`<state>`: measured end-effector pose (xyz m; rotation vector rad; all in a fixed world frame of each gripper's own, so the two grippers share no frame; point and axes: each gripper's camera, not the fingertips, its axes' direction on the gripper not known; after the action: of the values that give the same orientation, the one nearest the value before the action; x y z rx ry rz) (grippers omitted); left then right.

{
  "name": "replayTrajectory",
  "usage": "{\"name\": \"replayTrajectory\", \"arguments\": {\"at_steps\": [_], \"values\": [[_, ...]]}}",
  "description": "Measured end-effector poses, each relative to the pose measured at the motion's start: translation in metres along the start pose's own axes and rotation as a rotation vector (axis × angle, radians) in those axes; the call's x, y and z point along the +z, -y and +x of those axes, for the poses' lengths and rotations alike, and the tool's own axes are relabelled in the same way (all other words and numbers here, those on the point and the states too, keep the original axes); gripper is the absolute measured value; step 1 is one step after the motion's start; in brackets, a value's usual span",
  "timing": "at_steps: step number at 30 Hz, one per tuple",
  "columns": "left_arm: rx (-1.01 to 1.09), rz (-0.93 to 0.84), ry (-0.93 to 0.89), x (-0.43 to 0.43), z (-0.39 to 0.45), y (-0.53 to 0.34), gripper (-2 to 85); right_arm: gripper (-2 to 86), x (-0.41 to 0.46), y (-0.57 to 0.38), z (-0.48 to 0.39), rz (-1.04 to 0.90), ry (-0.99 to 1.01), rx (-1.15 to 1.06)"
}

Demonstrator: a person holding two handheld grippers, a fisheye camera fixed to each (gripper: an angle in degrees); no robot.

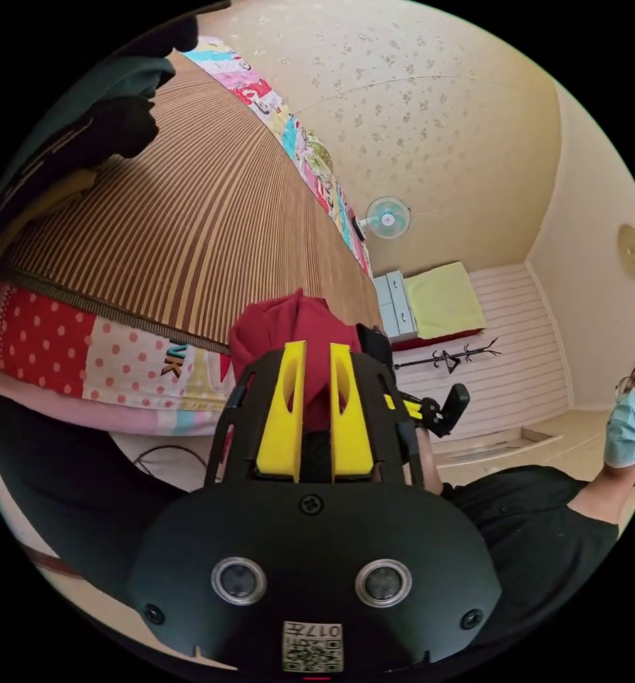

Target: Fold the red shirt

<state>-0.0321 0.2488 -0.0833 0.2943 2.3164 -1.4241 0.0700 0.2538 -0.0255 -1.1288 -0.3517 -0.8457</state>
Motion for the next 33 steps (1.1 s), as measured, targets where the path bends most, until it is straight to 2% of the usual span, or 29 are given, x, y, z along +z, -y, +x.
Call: {"name": "replayTrajectory", "arguments": {"at_steps": [3,7,9,11,13,15,17,20,25,29,33], "values": [[0.035,-0.035,0.073,0.027,0.001,0.028,6.3,2.0,0.022,-0.01,0.001,-0.085,0.015,0.016],[0.066,-0.089,0.156,0.067,-0.004,0.062,6.5,2.0,0.04,-0.016,-0.006,-0.164,0.241,-0.074],[0.084,-0.122,0.217,0.086,-0.006,0.07,7.1,2.1,0.041,-0.013,-0.003,-0.179,0.238,-0.076],[0.072,-0.15,0.292,0.108,-0.014,0.073,8.5,2.1,0.019,-0.001,0.019,-0.107,0.27,-0.039],[0.056,-0.097,0.294,0.112,-0.02,0.07,9.0,2.4,-0.013,0.01,0.047,0.007,0.266,0.002],[0.055,-0.071,0.261,0.115,-0.022,0.069,9.4,2.7,-0.046,0.023,0.084,0.117,0.18,0.077],[0.063,-0.074,0.275,0.121,-0.022,0.072,9.9,4.1,-0.069,0.044,0.151,0.163,0.014,0.244],[0.089,-0.079,0.343,0.129,-0.017,0.073,10.2,7.3,-0.059,0.075,0.245,0.07,-0.079,0.44],[0.072,-0.113,0.336,0.138,-0.021,0.071,10.5,10.9,-0.002,0.119,0.334,-0.143,-0.042,0.601],[0.042,-0.123,0.315,0.143,-0.02,0.067,11.3,11.2,0.032,0.145,0.34,-0.288,0.014,0.761],[0.023,-0.124,0.326,0.146,-0.021,0.064,10.9,8.5,0.025,0.171,0.311,-0.308,-0.092,0.765]]}}
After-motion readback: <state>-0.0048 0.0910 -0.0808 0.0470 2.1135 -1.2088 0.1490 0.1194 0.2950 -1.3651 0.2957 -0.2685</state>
